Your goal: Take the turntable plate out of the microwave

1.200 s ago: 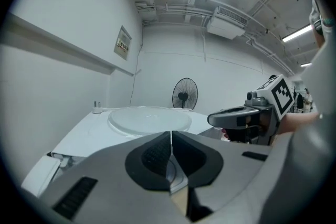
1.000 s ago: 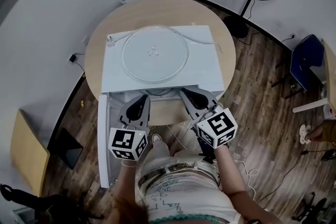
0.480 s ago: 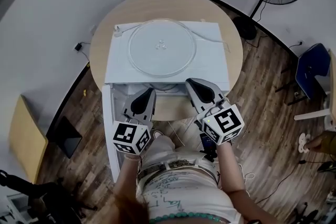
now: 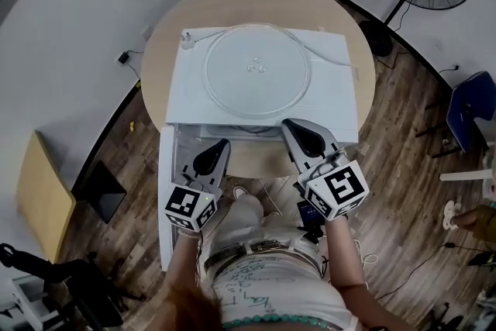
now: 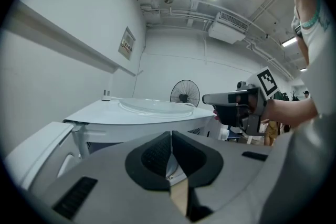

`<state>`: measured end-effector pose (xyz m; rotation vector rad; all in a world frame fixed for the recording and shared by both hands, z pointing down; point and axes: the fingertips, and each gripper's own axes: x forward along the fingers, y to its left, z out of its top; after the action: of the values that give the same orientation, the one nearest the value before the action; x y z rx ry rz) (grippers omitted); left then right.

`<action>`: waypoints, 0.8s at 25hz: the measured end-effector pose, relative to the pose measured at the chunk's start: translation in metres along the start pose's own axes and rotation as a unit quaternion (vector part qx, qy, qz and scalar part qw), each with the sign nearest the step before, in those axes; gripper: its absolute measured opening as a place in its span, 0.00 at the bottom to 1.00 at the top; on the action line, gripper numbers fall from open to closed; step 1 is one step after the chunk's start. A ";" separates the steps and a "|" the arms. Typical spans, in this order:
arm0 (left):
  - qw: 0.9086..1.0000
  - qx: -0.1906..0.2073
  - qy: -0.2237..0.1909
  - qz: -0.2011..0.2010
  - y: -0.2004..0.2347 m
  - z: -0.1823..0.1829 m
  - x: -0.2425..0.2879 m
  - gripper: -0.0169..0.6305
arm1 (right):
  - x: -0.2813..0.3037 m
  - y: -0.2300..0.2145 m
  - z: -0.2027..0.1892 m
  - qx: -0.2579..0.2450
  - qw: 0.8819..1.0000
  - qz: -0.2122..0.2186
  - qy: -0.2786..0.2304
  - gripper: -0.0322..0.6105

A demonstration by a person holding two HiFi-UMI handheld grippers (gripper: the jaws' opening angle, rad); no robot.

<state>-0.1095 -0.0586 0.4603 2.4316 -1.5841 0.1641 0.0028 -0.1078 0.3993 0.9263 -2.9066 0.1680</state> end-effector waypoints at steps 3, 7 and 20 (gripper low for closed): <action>1.000 -0.002 -0.014 -0.017 0.006 0.000 0.001 0.05 | 0.005 -0.001 -0.004 0.001 1.000 -0.003 0.006 0.04; 0.996 -0.007 -0.061 -0.072 0.000 0.006 0.011 0.06 | 0.009 -0.007 -0.004 -0.005 1.000 -0.010 0.017 0.04; 0.989 0.028 -0.115 -0.091 0.005 0.057 0.007 0.06 | 0.043 0.011 0.015 -0.062 0.998 0.010 0.031 0.04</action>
<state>-0.1130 -0.0810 0.4075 2.7063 -1.4478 -0.1089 -0.0388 -0.1254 0.3887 0.8553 -2.8327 0.0167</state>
